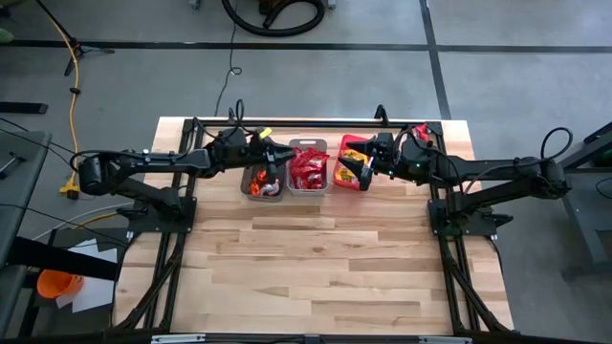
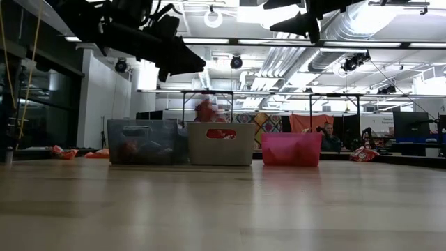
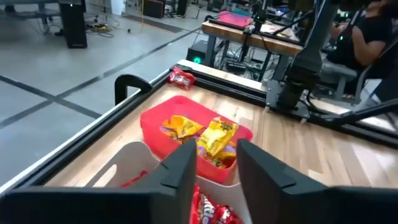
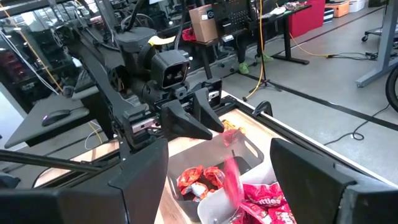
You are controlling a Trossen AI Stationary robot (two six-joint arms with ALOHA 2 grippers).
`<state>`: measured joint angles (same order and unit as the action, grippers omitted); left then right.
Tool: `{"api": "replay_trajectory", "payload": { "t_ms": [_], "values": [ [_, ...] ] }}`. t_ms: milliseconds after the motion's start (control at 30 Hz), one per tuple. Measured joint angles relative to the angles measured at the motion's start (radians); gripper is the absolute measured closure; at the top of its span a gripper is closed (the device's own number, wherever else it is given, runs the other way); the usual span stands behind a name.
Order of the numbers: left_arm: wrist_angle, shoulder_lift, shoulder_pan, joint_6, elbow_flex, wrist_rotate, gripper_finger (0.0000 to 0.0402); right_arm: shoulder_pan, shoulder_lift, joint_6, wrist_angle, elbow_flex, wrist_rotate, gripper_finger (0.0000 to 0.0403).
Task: Sort candy
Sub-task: Put the top right red candy into the gray bin
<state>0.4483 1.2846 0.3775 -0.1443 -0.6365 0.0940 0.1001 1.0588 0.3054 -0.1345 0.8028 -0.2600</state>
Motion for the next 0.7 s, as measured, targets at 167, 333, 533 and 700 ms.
{"api": "replay_trajectory", "payload": {
  "t_ms": [167,333,533,700],
  "values": [
    [0.028,0.0,-0.001,-0.056,-0.011,-0.001,0.0242,0.0,0.0,0.0,0.0,0.0,0.001,0.0126],
    [0.025,-0.028,0.0,-0.141,-0.099,0.007,0.0206,0.0,0.0,0.0,-0.006,0.008,0.022,0.0126],
    [0.026,-0.106,-0.016,-0.161,-0.229,0.119,0.0202,0.0,0.0,-0.044,-0.006,0.103,0.053,0.0126],
    [0.023,-0.161,-0.061,-0.168,-0.23,0.138,0.0202,0.011,0.0,-0.071,0.045,0.181,0.024,0.0126]
  ]
}}
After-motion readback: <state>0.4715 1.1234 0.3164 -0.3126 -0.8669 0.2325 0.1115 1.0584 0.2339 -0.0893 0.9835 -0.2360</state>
